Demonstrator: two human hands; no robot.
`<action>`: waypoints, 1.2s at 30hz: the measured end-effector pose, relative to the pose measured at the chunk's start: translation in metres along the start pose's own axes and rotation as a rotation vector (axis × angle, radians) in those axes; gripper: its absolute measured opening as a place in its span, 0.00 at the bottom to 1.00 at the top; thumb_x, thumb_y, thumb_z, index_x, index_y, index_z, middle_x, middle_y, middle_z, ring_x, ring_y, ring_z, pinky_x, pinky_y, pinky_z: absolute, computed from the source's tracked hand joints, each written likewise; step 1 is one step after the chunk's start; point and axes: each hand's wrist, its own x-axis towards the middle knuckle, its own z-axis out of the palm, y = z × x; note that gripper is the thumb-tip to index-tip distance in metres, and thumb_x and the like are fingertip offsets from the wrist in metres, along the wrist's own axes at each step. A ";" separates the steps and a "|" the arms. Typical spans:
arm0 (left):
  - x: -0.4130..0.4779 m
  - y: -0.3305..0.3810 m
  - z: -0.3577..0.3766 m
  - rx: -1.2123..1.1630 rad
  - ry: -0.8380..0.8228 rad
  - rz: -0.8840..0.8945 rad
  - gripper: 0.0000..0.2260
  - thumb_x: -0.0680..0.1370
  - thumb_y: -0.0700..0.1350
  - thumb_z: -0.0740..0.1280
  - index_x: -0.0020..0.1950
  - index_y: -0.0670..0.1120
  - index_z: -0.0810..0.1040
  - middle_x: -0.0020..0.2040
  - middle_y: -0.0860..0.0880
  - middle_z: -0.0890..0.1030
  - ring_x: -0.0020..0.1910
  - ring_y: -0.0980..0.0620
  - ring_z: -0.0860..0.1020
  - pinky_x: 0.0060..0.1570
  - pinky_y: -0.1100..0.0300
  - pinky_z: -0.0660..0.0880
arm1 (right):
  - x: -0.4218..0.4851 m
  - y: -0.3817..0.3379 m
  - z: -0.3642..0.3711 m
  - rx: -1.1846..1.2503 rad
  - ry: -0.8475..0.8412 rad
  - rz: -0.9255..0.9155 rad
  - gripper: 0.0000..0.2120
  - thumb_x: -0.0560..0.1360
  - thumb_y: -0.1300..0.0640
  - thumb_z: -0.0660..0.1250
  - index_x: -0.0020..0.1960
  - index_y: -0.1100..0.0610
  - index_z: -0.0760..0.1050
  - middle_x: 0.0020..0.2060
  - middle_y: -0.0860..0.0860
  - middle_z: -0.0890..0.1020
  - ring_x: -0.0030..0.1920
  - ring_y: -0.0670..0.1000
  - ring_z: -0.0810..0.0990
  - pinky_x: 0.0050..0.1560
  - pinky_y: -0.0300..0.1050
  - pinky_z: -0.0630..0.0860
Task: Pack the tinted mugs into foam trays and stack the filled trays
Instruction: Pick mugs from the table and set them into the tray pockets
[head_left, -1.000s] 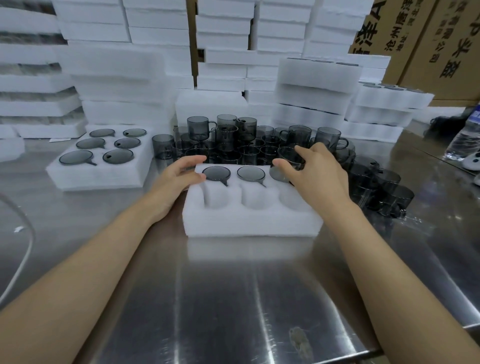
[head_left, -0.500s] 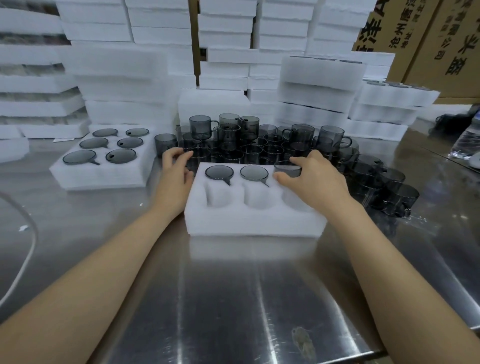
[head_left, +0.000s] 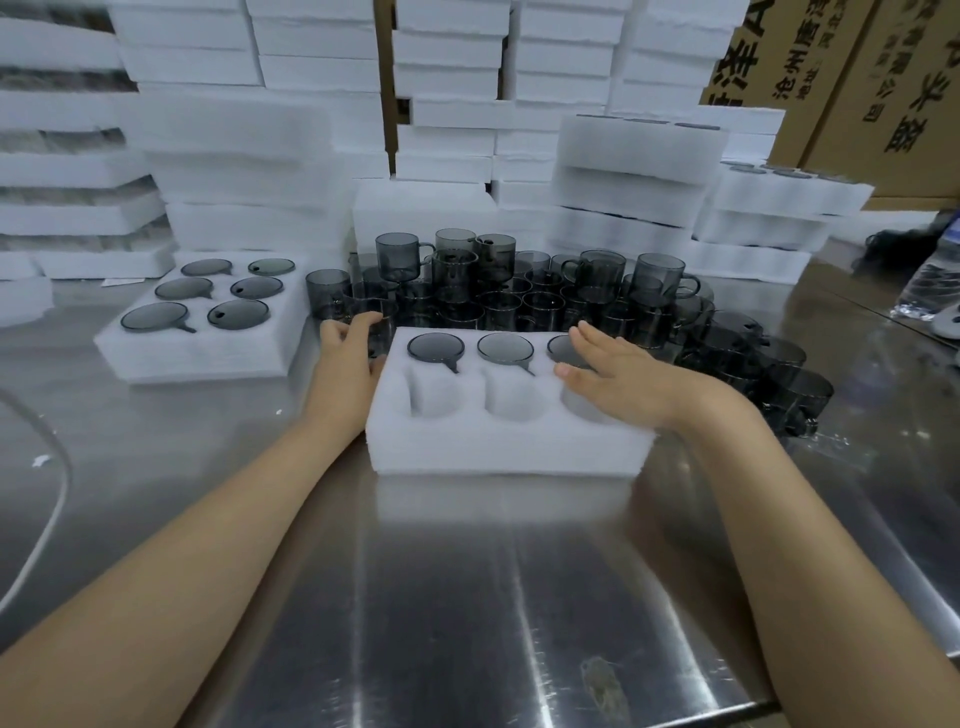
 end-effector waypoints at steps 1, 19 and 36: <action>0.001 -0.001 0.002 0.052 -0.008 0.003 0.19 0.78 0.48 0.60 0.69 0.49 0.70 0.58 0.46 0.66 0.46 0.45 0.75 0.52 0.52 0.72 | -0.001 -0.001 0.001 0.007 0.017 -0.010 0.30 0.81 0.38 0.47 0.78 0.45 0.41 0.77 0.40 0.40 0.78 0.51 0.40 0.76 0.51 0.41; 0.004 -0.005 0.002 0.015 0.054 -0.022 0.14 0.81 0.39 0.62 0.67 0.42 0.69 0.51 0.46 0.75 0.48 0.46 0.77 0.48 0.62 0.68 | 0.003 0.005 0.001 -0.015 0.454 0.094 0.22 0.74 0.45 0.67 0.68 0.37 0.69 0.67 0.46 0.75 0.67 0.54 0.72 0.55 0.50 0.71; -0.012 0.023 -0.001 -0.099 0.132 0.825 0.19 0.75 0.26 0.63 0.60 0.44 0.71 0.51 0.47 0.71 0.48 0.57 0.72 0.53 0.70 0.72 | 0.005 -0.062 0.041 0.328 0.819 -0.698 0.31 0.74 0.66 0.64 0.75 0.54 0.62 0.66 0.50 0.69 0.56 0.43 0.73 0.56 0.37 0.74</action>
